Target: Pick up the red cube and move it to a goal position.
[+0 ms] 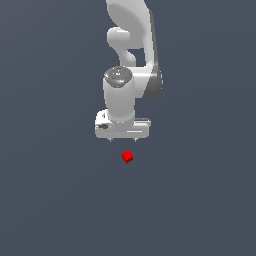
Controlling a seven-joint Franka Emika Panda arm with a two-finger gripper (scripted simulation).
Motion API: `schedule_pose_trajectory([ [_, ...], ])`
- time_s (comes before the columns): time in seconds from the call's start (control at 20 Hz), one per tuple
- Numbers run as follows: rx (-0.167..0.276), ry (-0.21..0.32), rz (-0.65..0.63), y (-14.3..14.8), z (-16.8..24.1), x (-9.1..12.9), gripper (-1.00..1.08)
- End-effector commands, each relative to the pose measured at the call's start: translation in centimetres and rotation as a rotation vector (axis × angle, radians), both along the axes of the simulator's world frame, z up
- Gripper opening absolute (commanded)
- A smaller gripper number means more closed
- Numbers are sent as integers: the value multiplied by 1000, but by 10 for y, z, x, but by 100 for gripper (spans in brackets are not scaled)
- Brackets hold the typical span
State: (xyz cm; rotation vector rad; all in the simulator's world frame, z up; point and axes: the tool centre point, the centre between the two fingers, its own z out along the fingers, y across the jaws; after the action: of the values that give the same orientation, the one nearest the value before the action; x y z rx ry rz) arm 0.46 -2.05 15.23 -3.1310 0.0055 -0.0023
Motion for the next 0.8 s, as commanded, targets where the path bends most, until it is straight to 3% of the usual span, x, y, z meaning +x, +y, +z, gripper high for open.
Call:
schedule_pose_trajectory([
  [0.0, 0, 1, 32, 1, -8, 1, 100],
  [0.75, -6, -1, 403, 14, -100, 10, 100],
])
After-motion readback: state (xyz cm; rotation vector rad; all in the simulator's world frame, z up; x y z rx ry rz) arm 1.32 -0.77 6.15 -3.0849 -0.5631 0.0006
